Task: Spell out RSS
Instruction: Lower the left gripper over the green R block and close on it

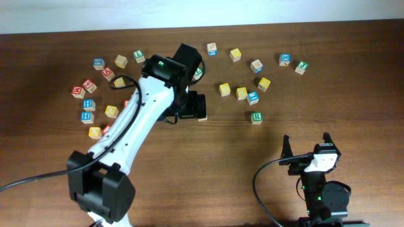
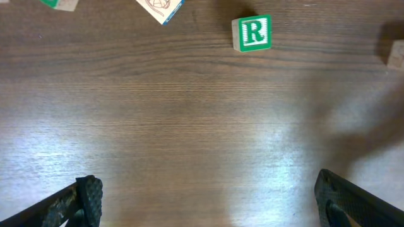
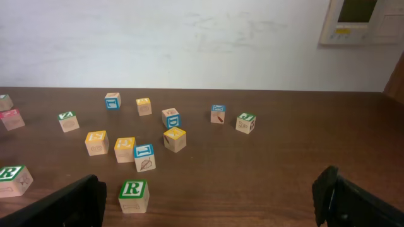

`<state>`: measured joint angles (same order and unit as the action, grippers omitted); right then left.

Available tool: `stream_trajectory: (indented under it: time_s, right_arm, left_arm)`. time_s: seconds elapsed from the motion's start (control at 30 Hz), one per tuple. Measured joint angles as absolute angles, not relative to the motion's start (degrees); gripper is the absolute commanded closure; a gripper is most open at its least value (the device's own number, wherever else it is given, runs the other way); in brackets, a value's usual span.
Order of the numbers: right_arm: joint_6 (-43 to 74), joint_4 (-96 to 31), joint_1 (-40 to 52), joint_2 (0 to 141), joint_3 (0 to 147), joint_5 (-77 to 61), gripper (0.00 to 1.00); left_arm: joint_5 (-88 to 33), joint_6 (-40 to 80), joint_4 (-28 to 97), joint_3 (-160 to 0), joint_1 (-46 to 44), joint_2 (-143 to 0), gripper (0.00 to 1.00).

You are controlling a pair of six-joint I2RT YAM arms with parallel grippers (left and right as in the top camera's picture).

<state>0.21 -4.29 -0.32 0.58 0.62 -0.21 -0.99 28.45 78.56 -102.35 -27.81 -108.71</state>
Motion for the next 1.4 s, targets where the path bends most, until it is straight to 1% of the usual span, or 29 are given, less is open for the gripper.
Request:
stream_trajectory:
  time_s: [0.2,0.43,0.57,0.83,0.97,1.4]
  right_arm:
    - [0.2,-4.3,-0.3,0.6,0.6,-0.2,0.02]
    - [0.2,-4.3,-0.3,0.6,0.6,-0.2,0.02]
    - [0.2,-4.3,-0.3,0.6,0.6,-0.2,0.02]
    - [0.2,-4.3,-0.3,0.6,0.6,-0.2,0.02]
    - [0.2,-4.3,-0.3,0.6,0.6,-0.2,0.02]
    - [0.2,-4.3,-0.3,0.6,0.6,-0.2,0.02]
  left_arm:
    - [-0.4,32.2,72.8,-102.3,-30.3,-110.5,0.01]
    - [7.2,38.7,67.5,-102.3,-32.7,-119.0,0.01]
    - [7.9,39.9,62.8,-102.3,-33.0,-121.7,0.01]
    - [7.8,40.2,58.6,-102.4,-33.1,-123.2,0.01]
    - [7.7,40.2,57.5,-102.3,-33.1,-126.7,0.01]
    - [8.0,40.2,57.2,-102.3,-33.7,-130.0,0.0]
